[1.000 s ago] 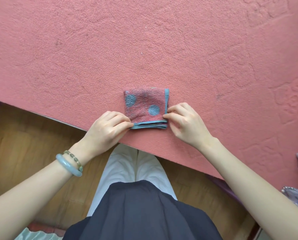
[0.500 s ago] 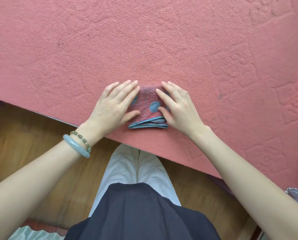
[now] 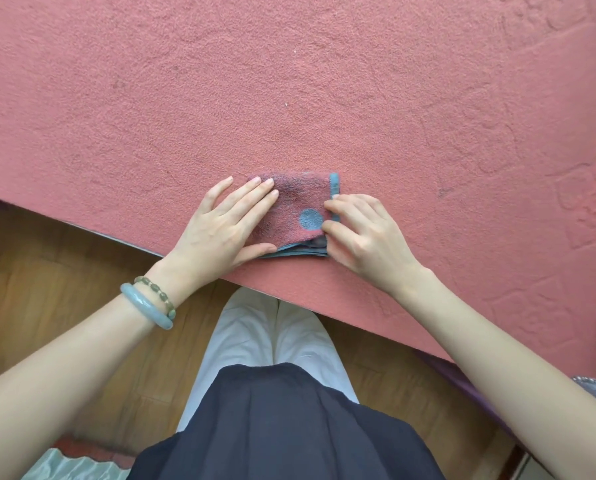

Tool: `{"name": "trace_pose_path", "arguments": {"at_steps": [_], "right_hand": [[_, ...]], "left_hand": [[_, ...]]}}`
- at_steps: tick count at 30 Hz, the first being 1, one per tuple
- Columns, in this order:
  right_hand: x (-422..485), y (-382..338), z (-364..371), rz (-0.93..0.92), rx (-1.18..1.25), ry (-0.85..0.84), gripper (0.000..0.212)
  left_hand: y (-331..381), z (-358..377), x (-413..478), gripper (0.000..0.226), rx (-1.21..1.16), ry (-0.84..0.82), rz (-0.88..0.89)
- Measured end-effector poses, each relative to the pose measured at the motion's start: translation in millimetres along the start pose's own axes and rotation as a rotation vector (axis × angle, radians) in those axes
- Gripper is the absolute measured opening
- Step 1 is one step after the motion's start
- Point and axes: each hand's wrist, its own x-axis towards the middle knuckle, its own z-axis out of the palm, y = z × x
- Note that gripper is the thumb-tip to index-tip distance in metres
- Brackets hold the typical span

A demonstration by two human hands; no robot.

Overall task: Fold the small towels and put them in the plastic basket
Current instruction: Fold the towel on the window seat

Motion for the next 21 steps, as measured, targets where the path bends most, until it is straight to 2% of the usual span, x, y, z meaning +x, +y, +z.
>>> {"name": "trace_pose_path", "arguments": {"at_steps": [4,8,10,13,16,18,19,21], "right_hand": [[-15,-11,6,0.026,0.015,-0.085,0.016],[-4,-11,4,0.069,0.067,0.038,0.019],[7,-8,4,0.075,0.009,0.052,0.028],[10,-4,15,0.057,-0.172,-0.138,0.047],[3,-5,24,0.086,-0.234,-0.285,0.053],[3,-7,25,0.134,-0.135,-0.278,0.053],[7,-10,21,0.211,0.010,-0.229,0.053],[16,-10,10,0.492,0.356,-0.073,0.050]], "left_hand": [[-3,0,-3,0.067,-0.018,-0.006,0.036],[-5,0,-1,0.065,-0.036,-0.005,0.053],[-6,0,-1,0.065,-0.043,-0.011,0.056],[-6,0,0,0.064,-0.041,-0.014,0.064],[-7,0,0,0.063,-0.053,-0.023,0.075],[-6,-1,0,0.062,-0.080,-0.024,0.068],[-5,-2,0,0.061,-0.113,-0.020,0.049],[0,-6,2,0.059,-0.218,0.006,-0.061]]}}
